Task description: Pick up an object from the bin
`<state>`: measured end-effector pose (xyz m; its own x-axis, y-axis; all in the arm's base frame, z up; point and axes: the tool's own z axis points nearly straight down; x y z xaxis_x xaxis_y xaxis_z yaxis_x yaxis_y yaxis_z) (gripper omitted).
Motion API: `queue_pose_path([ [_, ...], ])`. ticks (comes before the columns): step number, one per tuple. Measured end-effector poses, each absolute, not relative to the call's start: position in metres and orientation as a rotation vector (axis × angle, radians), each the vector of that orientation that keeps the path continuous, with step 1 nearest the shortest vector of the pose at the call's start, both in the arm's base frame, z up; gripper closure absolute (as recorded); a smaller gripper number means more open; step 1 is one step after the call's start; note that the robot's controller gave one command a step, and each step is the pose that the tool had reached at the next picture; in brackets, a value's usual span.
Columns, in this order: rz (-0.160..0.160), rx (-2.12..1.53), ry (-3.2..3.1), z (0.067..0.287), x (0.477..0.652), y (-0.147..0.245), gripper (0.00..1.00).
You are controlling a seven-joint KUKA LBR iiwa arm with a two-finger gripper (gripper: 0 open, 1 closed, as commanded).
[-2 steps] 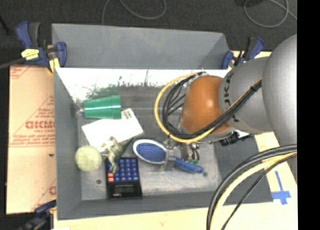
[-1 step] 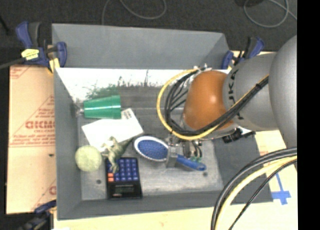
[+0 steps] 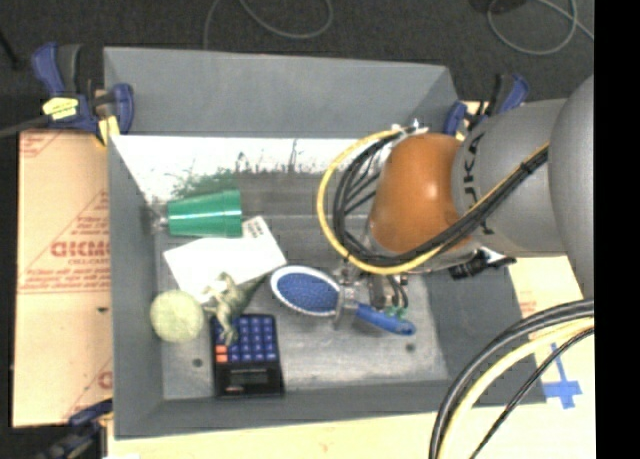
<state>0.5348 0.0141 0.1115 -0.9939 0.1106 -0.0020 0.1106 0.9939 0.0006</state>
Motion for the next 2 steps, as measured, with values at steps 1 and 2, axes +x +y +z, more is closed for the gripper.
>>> queue_pose_path([
  [1,0.000,0.173,3.140,0.122,0.534,0.014,1.00],
  [2,0.000,0.171,3.144,0.145,0.533,0.014,1.00],
])
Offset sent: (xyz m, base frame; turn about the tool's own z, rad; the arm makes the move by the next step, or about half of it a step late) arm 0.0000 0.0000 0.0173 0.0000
